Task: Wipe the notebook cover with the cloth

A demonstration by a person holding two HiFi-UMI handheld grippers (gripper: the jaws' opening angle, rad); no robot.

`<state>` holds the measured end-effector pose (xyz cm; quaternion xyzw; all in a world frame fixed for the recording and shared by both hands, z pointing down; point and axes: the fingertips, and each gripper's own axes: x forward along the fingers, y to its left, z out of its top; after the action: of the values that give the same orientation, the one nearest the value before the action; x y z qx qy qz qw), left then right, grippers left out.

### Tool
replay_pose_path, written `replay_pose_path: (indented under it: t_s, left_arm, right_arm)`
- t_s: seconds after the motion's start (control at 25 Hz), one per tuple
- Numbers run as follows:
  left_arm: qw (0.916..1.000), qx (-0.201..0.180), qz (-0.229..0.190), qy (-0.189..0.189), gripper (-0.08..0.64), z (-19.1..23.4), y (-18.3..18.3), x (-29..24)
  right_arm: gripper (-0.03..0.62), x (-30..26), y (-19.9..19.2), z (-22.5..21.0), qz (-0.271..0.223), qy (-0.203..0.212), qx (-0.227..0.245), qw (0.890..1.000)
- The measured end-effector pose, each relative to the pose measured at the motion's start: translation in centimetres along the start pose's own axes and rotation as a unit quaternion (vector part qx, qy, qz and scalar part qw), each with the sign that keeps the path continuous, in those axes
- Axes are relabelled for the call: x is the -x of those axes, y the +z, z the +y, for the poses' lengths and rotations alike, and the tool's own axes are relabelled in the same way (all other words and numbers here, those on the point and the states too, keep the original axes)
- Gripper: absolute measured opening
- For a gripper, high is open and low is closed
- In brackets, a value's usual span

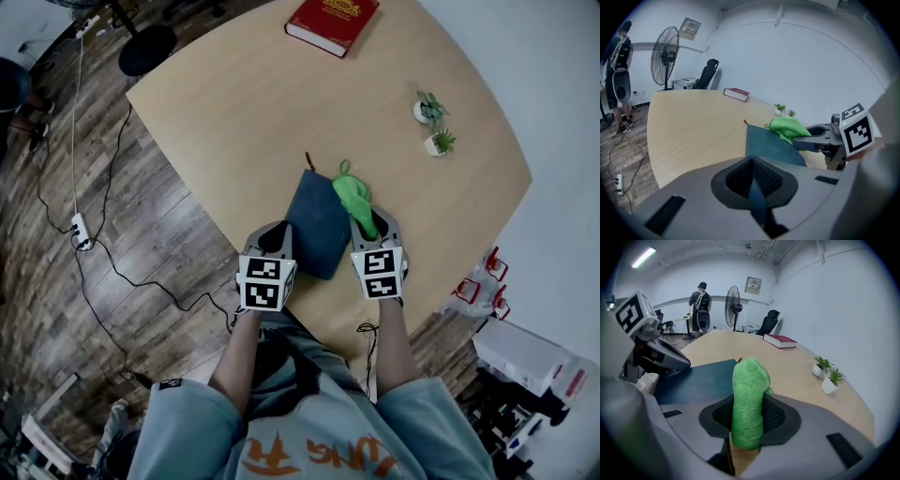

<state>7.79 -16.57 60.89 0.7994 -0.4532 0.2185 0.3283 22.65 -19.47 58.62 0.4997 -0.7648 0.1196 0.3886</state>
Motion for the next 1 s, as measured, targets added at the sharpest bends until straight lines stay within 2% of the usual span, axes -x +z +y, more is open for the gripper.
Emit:
replay_pose_path:
  t_s: [1.0]
  left_arm:
    - [0.9998, -0.014, -0.003, -0.017, 0.021, -0.8, -3.3, 4.7]
  right_arm:
    - [0.112, 5.2, -2.7, 7.1, -0.002, 0.013, 0.017, 1.0]
